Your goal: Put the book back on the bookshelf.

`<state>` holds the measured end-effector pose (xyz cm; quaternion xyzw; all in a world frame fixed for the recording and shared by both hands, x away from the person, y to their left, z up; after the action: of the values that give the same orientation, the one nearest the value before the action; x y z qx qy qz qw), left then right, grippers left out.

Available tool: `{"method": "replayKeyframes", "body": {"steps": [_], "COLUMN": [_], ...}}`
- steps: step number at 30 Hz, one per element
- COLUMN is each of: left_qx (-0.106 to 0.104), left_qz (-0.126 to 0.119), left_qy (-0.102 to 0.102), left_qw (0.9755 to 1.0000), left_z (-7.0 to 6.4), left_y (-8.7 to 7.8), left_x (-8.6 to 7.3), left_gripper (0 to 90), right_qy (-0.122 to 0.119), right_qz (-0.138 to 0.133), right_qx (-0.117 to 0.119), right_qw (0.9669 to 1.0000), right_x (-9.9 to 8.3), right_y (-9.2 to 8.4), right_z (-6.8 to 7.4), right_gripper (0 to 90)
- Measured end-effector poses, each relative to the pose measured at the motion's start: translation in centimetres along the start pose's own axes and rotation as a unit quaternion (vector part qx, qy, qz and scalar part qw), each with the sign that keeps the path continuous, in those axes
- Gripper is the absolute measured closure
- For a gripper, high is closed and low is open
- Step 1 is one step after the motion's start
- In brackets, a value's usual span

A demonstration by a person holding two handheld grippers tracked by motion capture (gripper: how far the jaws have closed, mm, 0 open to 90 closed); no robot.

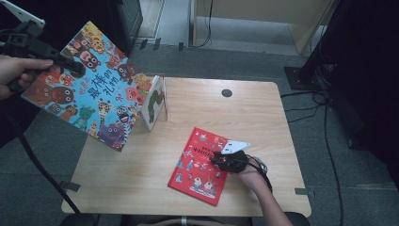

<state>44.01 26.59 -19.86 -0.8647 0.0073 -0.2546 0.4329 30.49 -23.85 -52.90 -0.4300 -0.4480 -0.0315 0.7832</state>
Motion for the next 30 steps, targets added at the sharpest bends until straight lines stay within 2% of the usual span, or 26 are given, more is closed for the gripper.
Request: {"method": "replayKeyframes", "body": {"steps": [7,13,16,20,30], "left_qx": [0.012,0.039,0.050,0.052,0.084], "left_qz": [-0.015,-0.024,-0.025,-0.023,-0.012], "left_qy": [-0.031,-0.058,-0.066,-0.079,-0.085], "left_qw": [0.9993,0.9973,0.9963,0.9952,0.9928], "left_z": [2.8,5.2,5.8,6.6,7.5], "left_y": [-1.6,-2.1,-2.3,-2.3,-1.2], "left_x": [-0.1,-0.3,-0.4,-0.4,0.0], "left_gripper": [81.4,81.2,81.1,80.8,80.6], "right_qy": [0.000,0.000,0.000,0.001,0.001], "right_qz": [-0.001,-0.001,-0.001,-0.002,-0.002], "right_qx": [0.000,0.000,0.000,0.001,0.001], "right_qw": [1.0000,1.0000,1.0000,1.0000,1.0000], "right_x": [0.0,0.0,0.0,0.0,0.0], "right_y": [0.0,0.0,0.0,0.1,0.1], "right_z": [0.0,0.0,0.0,0.0,0.0], "right_gripper": [67.3,67.3,67.4,67.5,67.5]}}
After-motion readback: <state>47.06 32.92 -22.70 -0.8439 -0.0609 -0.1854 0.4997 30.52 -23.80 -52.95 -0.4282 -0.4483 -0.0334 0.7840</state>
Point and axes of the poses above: each handheld gripper's, and its own axes: y roughly forward along the jaws, x roughly out of its top, z roughly to its left, the point moved 3 cm from there along y, roughly forward along the jaws, and after that the axes turned 15 degrees about y, right-handed, at the moved point
